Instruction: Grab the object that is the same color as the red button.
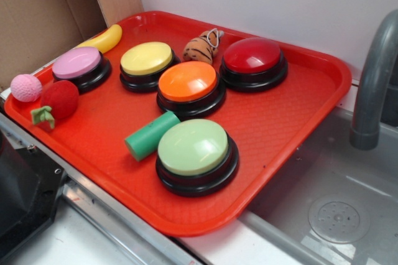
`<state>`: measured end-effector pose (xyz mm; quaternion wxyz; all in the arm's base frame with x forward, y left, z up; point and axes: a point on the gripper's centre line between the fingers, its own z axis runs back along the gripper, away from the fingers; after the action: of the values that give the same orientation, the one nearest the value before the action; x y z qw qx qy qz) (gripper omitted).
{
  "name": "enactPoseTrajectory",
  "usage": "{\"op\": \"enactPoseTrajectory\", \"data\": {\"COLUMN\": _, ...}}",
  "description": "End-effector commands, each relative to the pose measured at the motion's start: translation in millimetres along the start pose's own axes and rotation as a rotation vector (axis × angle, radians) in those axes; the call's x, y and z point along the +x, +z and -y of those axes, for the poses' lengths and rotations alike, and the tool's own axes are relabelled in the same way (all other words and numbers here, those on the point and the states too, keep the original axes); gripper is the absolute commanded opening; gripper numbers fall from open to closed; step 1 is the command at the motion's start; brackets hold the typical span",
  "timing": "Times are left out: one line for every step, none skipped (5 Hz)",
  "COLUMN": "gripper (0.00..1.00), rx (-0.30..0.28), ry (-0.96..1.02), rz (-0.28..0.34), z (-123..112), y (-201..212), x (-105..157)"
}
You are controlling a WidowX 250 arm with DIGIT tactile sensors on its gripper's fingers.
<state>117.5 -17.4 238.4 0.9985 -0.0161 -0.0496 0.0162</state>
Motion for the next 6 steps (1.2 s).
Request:
{"op": "enactPoseTrajectory", "data": {"gripper": 1.00, "rx": 0.000, "ry": 0.000, "rz": 0.000, "z": 0.0, "y": 0.0, "x": 0.0}}
{"op": "enactPoseTrajectory", "data": {"gripper": 1.00, "rx": -0.006, "ry": 0.099, "rz": 0.035, "z": -26.2, "y": -9.6, "x": -2.5}}
{"op": "enactPoseTrajectory", "data": {"gripper": 1.00, "rx": 0.036, "ry": 0.201, "rz": 0.029, "z": -47.1, "y": -25.8, "x": -3.7}}
{"op": "enactPoseTrajectory", "data": {"gripper": 1.00, "rx": 0.077, "ry": 0.309, "rz": 0.039, "z": -67.5, "y": -45.1, "x": -6.2}}
{"op": "enactPoseTrajectory", "data": {"gripper": 1.00, "rx": 0.094, "ry": 0.369, "rz": 0.057, "z": -84.0, "y": -61.9, "x": -9.2}}
{"op": "enactPoseTrajectory", "data": {"gripper": 1.00, "rx": 0.122, "ry": 0.460, "rz": 0.091, "z": -106.4, "y": -95.5, "x": -12.0}}
